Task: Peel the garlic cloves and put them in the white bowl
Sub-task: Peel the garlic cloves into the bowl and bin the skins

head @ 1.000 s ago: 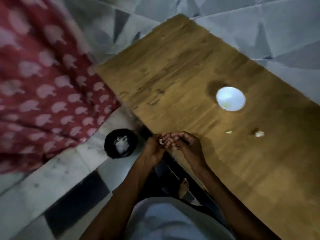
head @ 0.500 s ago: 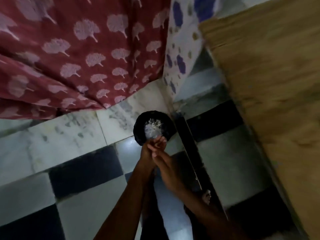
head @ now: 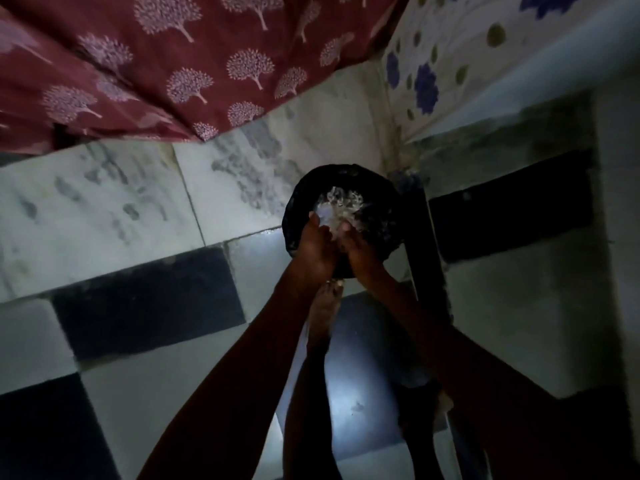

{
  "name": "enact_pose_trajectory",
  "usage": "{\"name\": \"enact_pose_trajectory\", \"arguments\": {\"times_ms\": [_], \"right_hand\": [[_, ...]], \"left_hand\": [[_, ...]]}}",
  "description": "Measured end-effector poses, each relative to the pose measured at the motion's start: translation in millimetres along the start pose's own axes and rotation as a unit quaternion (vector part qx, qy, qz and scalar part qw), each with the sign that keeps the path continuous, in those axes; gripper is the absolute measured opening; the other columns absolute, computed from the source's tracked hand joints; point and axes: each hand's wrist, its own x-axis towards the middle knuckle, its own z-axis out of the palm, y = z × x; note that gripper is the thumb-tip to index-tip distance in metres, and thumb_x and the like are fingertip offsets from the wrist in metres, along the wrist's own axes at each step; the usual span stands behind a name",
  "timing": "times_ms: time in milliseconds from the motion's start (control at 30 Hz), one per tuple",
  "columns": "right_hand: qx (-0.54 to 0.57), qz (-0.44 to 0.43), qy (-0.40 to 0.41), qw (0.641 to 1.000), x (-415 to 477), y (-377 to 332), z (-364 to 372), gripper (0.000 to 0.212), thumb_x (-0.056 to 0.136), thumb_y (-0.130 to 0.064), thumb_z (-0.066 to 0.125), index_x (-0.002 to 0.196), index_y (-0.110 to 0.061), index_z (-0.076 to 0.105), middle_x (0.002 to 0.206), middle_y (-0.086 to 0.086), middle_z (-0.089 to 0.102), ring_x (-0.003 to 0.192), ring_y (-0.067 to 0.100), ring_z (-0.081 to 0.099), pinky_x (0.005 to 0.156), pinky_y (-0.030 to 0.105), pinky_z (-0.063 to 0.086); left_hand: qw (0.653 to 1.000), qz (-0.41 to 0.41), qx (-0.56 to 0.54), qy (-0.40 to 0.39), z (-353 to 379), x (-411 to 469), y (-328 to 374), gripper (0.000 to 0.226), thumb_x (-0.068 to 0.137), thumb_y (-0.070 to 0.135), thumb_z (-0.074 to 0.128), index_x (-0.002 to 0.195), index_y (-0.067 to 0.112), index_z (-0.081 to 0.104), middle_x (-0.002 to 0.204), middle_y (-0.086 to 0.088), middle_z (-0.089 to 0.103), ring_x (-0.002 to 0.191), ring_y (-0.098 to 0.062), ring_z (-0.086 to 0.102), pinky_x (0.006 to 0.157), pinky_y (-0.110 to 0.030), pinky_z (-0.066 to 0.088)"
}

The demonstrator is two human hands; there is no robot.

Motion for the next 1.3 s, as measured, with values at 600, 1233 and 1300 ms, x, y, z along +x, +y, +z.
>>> {"name": "enact_pose_trajectory", "arguments": {"times_ms": [600,1233,1300], "right_hand": [[0.160,-0.106,0.107,0.975,-424.0,-224.5,-165.7,0.016,0.090,-0.015,0.059,0.101,-0.021,0.068,0.098,0.000,0.073,0.088,0.008,0.068,0.078,0.022,0.053],[0.415,-0.126,0.451,0.780,-699.1,-43.3,-419.3,0.016,0.094,-0.005,0.059,0.102,-0.010,0.072,0.087,0.012,0.074,0.075,0.019,0.066,0.069,0.031,0.054],[0.417,-0.124,0.464,0.772,-706.1,-24.7,-435.9,0.015,0.094,-0.007,0.060,0.101,-0.012,0.072,0.086,0.009,0.075,0.075,0.017,0.067,0.070,0.031,0.054]], "left_hand": [[0.911,0.105,0.396,-0.045,146.8,-440.4,-74.3,0.024,0.096,0.011,0.047,0.115,0.012,0.061,0.105,-0.006,0.068,0.093,-0.018,0.063,0.079,-0.028,0.046],[0.608,0.136,0.705,-0.338,330.4,-528.9,-460.8,0.017,0.095,0.003,0.054,0.089,0.012,0.066,0.079,-0.003,0.070,0.063,-0.009,0.065,0.060,-0.022,0.046],[0.570,0.176,0.722,-0.350,336.0,-518.6,-490.4,0.016,0.092,0.002,0.056,0.088,0.013,0.068,0.080,-0.002,0.070,0.067,-0.010,0.066,0.063,-0.023,0.049]]}}
